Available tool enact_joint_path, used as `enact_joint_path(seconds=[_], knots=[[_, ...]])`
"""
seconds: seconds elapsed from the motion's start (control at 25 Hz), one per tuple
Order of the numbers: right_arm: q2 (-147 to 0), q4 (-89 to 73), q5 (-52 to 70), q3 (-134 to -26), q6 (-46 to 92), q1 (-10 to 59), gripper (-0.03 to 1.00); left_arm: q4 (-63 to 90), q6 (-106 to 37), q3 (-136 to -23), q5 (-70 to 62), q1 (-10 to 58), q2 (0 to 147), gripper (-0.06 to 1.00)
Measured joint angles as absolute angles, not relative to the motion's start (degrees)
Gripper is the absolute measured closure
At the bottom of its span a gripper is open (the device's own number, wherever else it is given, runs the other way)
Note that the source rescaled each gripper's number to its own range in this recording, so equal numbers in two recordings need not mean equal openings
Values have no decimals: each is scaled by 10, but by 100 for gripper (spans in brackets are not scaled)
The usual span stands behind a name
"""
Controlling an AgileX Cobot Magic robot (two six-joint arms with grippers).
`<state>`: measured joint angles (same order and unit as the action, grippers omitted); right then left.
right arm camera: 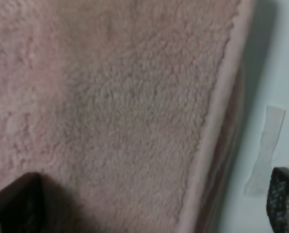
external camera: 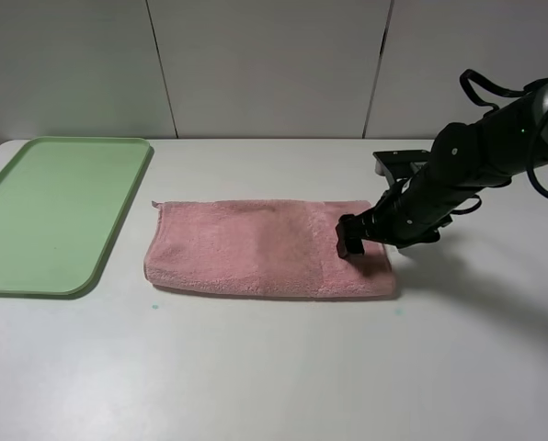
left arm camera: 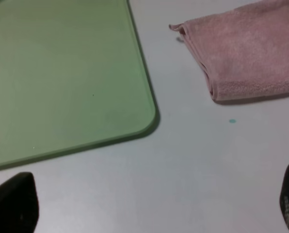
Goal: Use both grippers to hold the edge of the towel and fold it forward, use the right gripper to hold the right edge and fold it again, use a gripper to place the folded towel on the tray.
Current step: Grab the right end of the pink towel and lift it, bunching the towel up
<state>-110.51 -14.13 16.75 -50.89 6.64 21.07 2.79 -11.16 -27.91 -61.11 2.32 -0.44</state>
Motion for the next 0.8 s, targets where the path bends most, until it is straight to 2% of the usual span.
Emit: enact_joint_path(seconds=[0.36,0.44,0.56,0.72,0.8], knots=[[-1117,-143,158,-510,66,211,-3,27,-112,-279,-611,23,-4,-5],[-1117,-143,158,-510,66,211,1,27,-112,-279,-611,23,-4,-5],[-1120,-137,158,-510,66,207,23,27,-112,-279,-611,23,-4,-5],[-1122,-143,165,-511,56,206,66,27,-112,-279,-611,23,-4,-5],[-1122,-149,168,-512,54,209,83,27,-112,-279,-611,23,-4,-5]])
